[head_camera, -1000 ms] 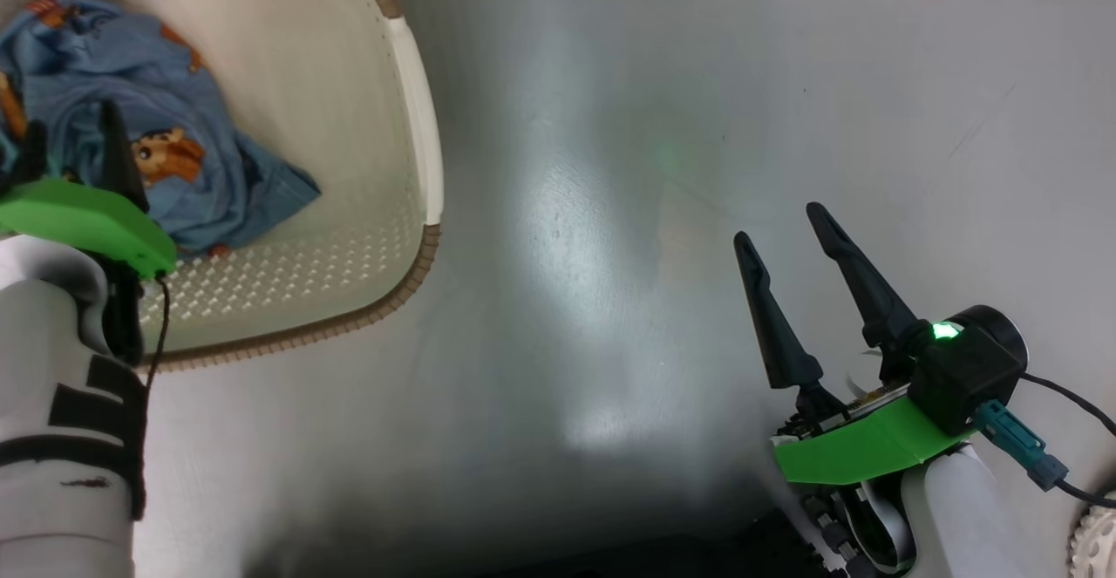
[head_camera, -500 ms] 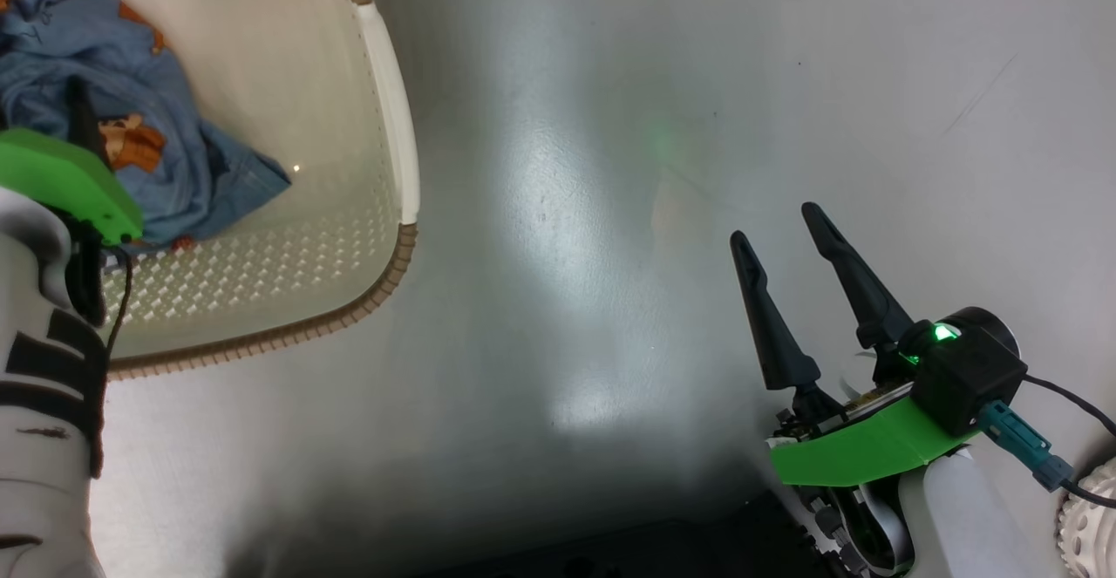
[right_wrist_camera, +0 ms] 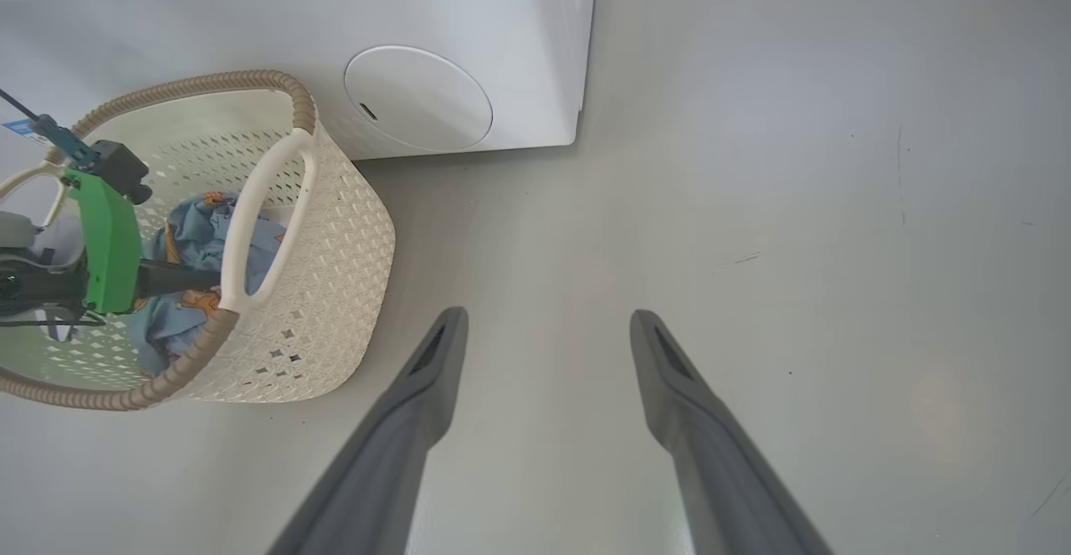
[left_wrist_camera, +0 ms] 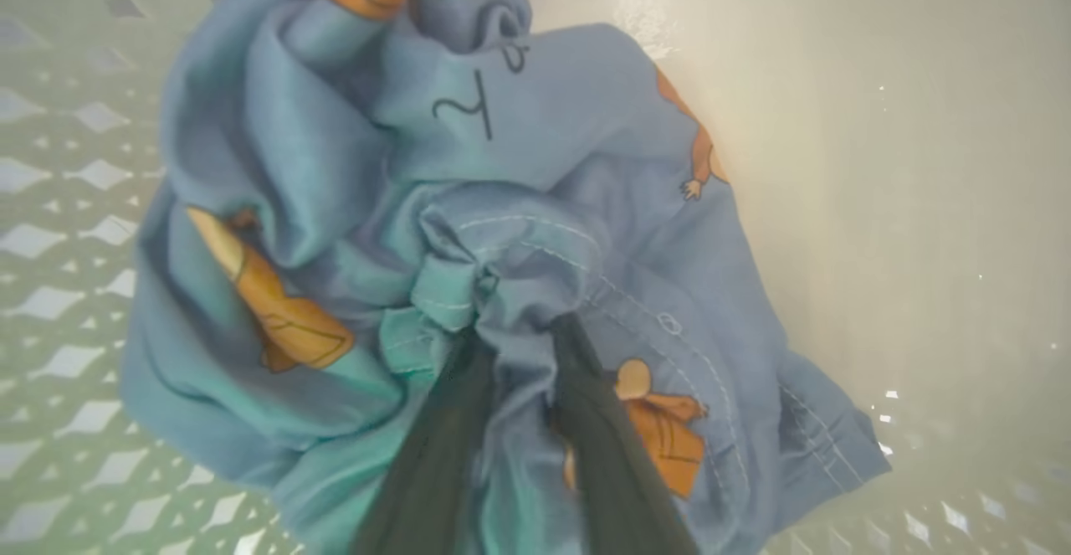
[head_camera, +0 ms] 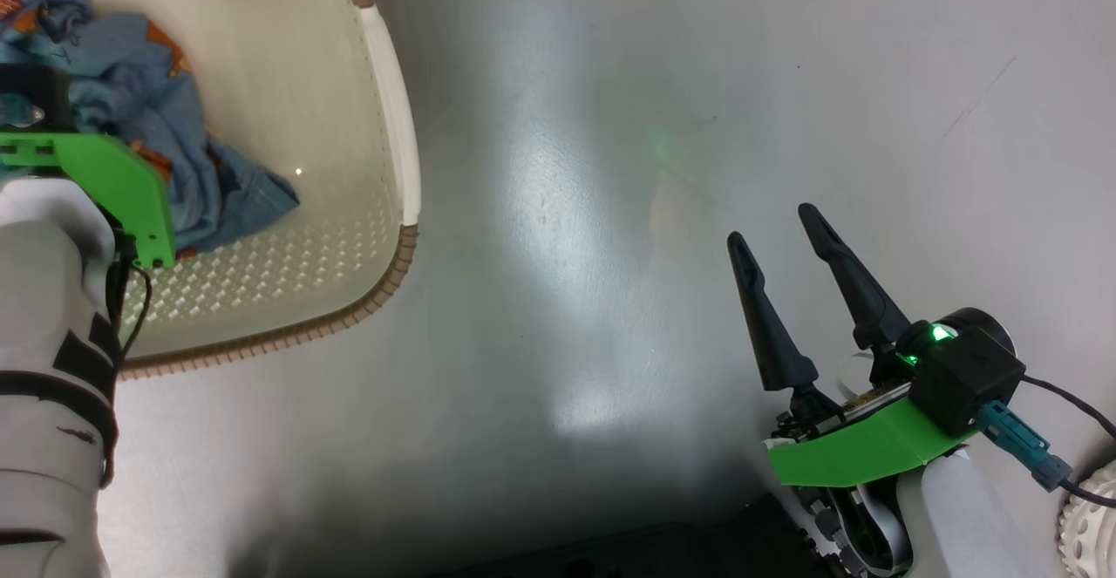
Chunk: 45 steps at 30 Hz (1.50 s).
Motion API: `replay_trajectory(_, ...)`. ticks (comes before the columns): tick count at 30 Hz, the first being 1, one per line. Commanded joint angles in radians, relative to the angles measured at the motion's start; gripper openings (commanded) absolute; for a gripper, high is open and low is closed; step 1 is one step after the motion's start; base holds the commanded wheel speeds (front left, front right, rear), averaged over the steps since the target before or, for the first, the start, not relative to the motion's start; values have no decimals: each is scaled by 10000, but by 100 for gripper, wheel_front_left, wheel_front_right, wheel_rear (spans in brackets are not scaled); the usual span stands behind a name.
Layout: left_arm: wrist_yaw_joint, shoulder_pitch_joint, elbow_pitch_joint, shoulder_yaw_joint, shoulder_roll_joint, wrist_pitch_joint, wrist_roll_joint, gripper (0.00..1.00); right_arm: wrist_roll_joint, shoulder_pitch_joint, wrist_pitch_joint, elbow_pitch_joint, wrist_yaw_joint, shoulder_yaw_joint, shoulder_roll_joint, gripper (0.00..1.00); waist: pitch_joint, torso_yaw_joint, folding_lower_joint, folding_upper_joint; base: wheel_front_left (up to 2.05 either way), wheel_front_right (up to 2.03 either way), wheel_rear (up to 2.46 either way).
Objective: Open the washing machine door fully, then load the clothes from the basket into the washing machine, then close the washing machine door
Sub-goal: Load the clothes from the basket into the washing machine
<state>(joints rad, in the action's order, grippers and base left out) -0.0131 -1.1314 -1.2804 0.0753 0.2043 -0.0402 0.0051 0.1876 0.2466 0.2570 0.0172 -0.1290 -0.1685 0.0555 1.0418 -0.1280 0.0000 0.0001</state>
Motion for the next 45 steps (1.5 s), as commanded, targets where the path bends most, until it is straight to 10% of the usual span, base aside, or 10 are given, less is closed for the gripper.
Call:
replay_trajectory(1,78,328,-3,-78,410,-19,92,0,72,-411,48,143,-17,-246,-52,100,-35,-12,0,-1,0,0,0)
replay_trajectory(28,-579,1898,484,-425,-343,-2158,-1154,0,57,274,48,-440,-17,128,-53,100,-2546,586,0,-1,0,0,0)
replay_trajectory(45,-927,5733,5416,-1213,-922,-2215,-1964,0,40,-347,48,-1116,-17,412,159,100,-5636,1253,0,-1,0,0,0)
